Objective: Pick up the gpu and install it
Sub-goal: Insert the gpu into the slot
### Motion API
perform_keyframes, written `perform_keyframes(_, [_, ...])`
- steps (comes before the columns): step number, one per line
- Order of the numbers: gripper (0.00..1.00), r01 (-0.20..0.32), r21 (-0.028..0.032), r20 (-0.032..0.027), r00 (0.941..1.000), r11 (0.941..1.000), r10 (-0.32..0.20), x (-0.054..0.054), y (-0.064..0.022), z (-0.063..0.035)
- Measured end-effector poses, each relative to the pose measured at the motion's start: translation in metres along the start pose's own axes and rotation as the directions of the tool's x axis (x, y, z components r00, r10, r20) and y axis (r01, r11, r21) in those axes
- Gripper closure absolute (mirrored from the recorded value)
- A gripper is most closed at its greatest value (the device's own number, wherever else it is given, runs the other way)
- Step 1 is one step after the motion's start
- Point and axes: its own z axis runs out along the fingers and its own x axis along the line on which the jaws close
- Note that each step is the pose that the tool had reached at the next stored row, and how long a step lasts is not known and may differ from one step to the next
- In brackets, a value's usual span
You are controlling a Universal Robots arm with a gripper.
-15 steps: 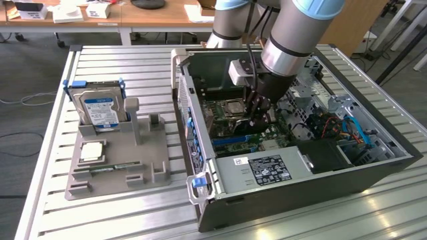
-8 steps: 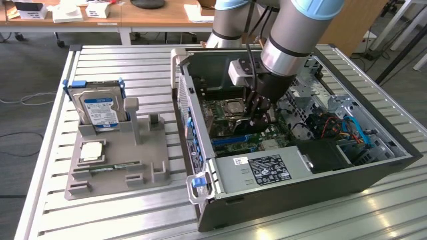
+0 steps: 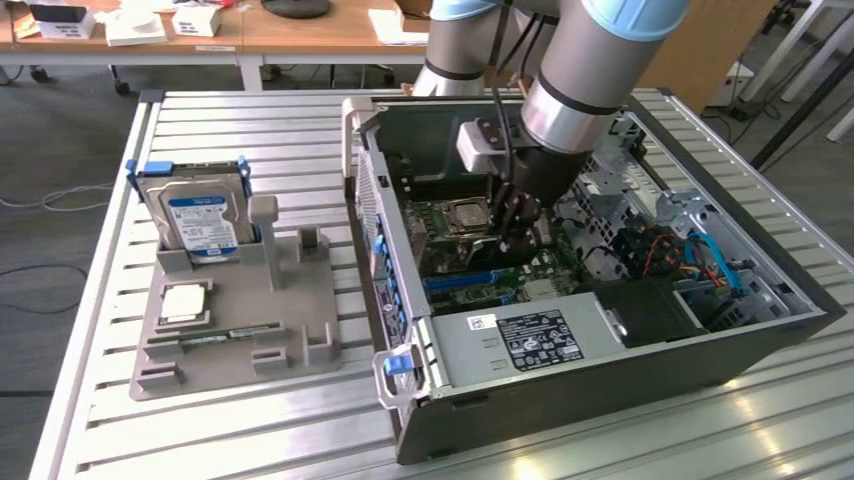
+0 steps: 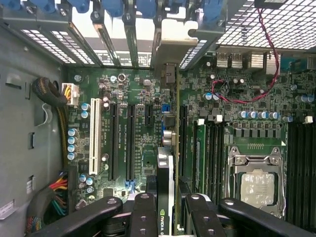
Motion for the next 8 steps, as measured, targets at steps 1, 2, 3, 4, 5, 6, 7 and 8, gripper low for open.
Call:
perform_keyframes(1, [0.73, 0.000, -0.0001, -0.0003, 1.0000, 1.0000, 0.000, 0.0000, 0.0003, 0.0000])
perform_keyframes(2, [0.73, 0.000, -0.0001, -0.0003, 1.0000, 1.0000, 0.000, 0.0000, 0.0002, 0.0000])
perform_keyframes(3, [0.73, 0.000, -0.0001, -0.0002, 1.0000, 1.0000, 0.000, 0.0000, 0.0002, 0.0001])
perform_keyframes(4, [0.73, 0.000, 0.0000, -0.0001, 1.0000, 1.0000, 0.000, 0.0000, 0.0002, 0.0002])
perform_keyframes(5, [0.73, 0.000, 0.0000, 0.0000, 1.0000, 1.0000, 0.000, 0.0000, 0.0009, 0.0005])
perform_keyframes(6, [0.73, 0.000, 0.0001, 0.0001, 1.0000, 1.0000, 0.000, 0.0000, 0.0027, 0.0011])
perform_keyframes(7, [0.73, 0.000, 0.0001, 0.0001, 1.0000, 1.0000, 0.000, -0.0001, 0.0037, 0.0013])
perform_keyframes(8, [0.73, 0.000, -0.0001, -0.0001, 1.0000, 1.0000, 0.000, -0.0001, 0.0036, 0.0012])
